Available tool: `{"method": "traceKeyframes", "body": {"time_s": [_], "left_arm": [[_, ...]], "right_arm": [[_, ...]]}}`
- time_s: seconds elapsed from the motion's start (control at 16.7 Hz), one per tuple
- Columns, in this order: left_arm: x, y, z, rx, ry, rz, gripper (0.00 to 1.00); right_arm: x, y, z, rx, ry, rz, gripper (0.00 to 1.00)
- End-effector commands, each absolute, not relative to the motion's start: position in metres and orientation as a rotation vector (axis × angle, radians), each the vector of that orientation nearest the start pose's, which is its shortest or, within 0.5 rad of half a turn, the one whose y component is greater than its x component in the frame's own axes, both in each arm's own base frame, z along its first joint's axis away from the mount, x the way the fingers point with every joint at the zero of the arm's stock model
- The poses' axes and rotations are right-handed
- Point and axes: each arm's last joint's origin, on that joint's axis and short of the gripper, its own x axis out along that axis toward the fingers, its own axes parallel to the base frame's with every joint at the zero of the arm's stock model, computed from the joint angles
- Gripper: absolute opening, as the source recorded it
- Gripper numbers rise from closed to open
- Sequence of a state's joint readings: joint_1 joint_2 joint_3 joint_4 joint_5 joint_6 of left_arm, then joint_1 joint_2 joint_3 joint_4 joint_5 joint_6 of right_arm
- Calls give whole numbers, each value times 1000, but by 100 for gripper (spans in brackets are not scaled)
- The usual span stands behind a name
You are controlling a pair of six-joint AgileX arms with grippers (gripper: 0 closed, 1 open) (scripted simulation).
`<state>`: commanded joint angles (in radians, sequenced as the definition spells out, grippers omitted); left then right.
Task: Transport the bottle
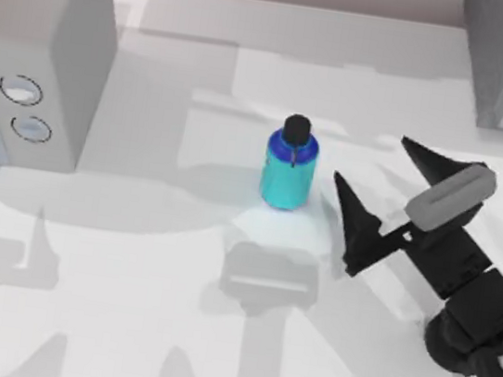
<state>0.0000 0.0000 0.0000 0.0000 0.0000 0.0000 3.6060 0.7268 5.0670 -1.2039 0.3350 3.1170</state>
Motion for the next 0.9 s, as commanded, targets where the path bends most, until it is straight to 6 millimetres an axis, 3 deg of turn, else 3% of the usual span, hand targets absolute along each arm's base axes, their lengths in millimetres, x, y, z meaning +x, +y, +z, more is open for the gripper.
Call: {"method": "traceKeyframes", "body": {"time_s": [0.42, 0.48, 0.9], "left_arm": [[106, -1, 160, 0, 0, 0, 100], [106, -1, 160, 0, 0, 0, 100], [106, -1, 160, 0, 0, 0, 100]], "right_arm": [[264, 142, 24, -1, -2, 775, 100], [280, 136, 50, -2, -88, 723, 100], [282, 153, 31, -1, 1, 777, 100]]}}
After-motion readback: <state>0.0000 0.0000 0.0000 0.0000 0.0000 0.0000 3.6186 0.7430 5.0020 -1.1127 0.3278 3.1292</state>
